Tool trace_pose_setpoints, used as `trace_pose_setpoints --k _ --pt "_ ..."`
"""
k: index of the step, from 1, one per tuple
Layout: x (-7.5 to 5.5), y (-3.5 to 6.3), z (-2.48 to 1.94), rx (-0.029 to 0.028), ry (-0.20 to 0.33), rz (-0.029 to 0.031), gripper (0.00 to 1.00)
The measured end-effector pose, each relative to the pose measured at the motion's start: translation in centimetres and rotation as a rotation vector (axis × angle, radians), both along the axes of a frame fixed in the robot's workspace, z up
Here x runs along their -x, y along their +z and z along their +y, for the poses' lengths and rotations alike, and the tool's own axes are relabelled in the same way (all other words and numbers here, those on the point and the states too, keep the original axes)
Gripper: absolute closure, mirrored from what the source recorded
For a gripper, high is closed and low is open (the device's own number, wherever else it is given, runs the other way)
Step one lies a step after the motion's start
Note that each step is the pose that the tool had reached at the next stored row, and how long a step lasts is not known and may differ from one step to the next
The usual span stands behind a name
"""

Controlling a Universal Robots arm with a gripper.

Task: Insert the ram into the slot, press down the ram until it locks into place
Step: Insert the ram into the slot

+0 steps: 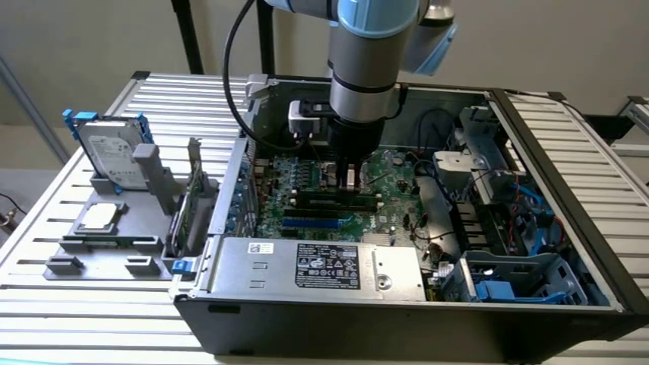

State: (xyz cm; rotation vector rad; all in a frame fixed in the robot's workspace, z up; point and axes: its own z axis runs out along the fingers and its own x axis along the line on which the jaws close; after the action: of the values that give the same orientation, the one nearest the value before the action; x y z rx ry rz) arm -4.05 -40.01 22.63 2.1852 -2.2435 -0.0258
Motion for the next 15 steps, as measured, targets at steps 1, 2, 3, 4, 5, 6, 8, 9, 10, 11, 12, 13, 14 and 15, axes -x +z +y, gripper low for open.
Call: trace_pose_setpoints --k 1,2,3,4,5,6,8,9,10,11,12,13,14,15 --pt "0.0 0.00 0.00 0.0000 0.000 0.0000 0.79" --pt "0.0 0.01 0.00 -0.0001 0.000 0.0000 0.79" --pt "0.0 0.13 -0.01 0.0000 0.000 0.0001 0.79" --pt "0.0 0.37 0.00 -0.0002 0.000 0.0000 0.79" --pt "0.0 0.71 0.00 0.0001 0.000 0.0001 0.79" --pt "0.0 1.03 0.00 -0.0001 0.000 0.0000 0.79" --pt "0.0 1.61 0.00 0.0000 0.000 0.0001 0.79" --pt "0.0 1.67 0.00 0.0000 0.000 0.0000 0.79" --pt "0.0 1.66 0.00 -0.0002 0.000 0.0000 0.79" --pt "0.0 1.66 0.00 -0.0003 0.000 -0.0001 0.79" --pt "0.0 1.66 0.00 -0.0004 0.000 -0.0001 0.79" --pt "0.0 1.66 0.00 -0.0004 0.000 -0.0001 0.79" --pt "0.0 1.66 0.00 -0.0004 0.000 0.0001 0.79" --pt "0.0 1.66 0.00 -0.0005 0.000 0.0000 0.79"
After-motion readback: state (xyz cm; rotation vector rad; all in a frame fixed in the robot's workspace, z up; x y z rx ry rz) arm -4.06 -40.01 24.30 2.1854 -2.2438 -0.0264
